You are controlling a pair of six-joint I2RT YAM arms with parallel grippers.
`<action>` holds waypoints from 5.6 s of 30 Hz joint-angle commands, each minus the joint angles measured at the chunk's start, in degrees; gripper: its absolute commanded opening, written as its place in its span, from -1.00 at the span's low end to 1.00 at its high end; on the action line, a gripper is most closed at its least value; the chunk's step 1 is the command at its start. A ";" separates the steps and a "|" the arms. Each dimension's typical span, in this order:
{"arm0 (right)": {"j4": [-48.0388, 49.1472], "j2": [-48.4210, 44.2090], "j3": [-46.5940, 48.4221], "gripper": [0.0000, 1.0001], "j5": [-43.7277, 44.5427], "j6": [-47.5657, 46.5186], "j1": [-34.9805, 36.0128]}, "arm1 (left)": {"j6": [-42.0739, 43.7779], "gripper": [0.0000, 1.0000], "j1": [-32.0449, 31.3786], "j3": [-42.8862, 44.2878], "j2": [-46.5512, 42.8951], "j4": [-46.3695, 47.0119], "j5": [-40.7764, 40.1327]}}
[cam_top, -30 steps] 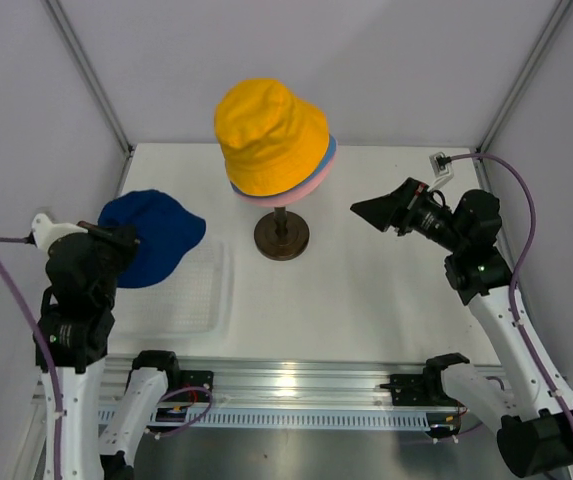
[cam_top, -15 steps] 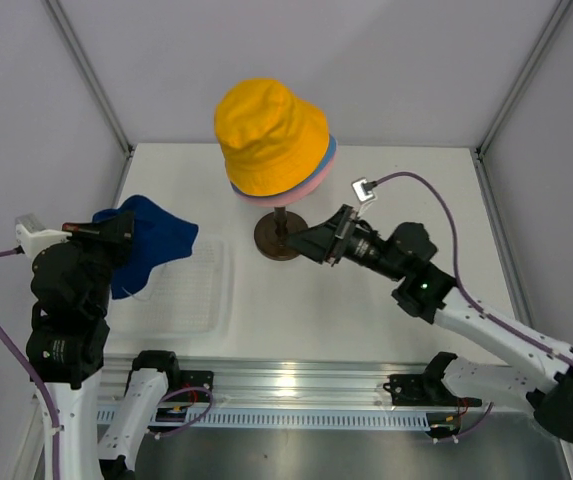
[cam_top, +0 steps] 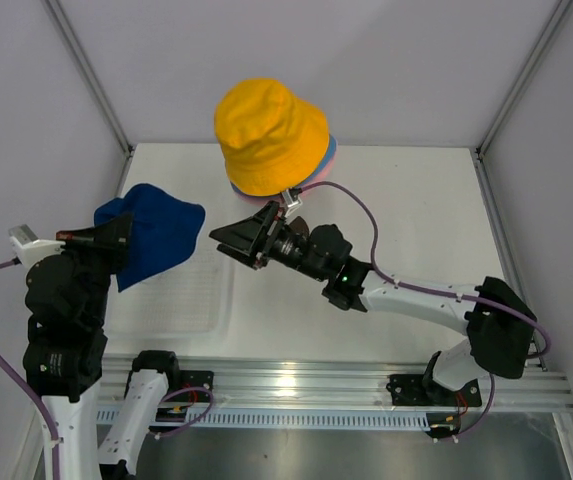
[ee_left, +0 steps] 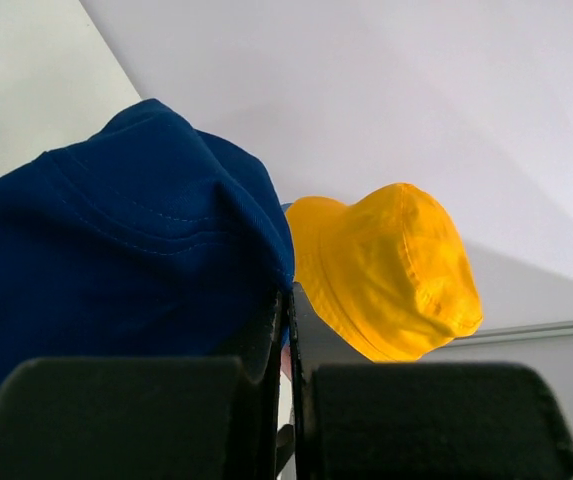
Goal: Stack the hats
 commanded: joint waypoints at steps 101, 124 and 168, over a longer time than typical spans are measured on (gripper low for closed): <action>-36.33 25.17 78.74 -0.91 -15.05 -36.23 -24.25 | 28.63 -0.99 -16.79 47.22 50.13 29.87 11.69; -25.18 0.29 40.61 -1.00 -15.85 -29.64 -35.86 | 32.77 -0.99 -25.24 52.26 55.68 24.33 8.61; -26.58 -3.93 22.82 -1.00 -25.17 -35.26 -34.63 | -12.23 0.65 -16.80 -13.23 18.76 50.78 7.38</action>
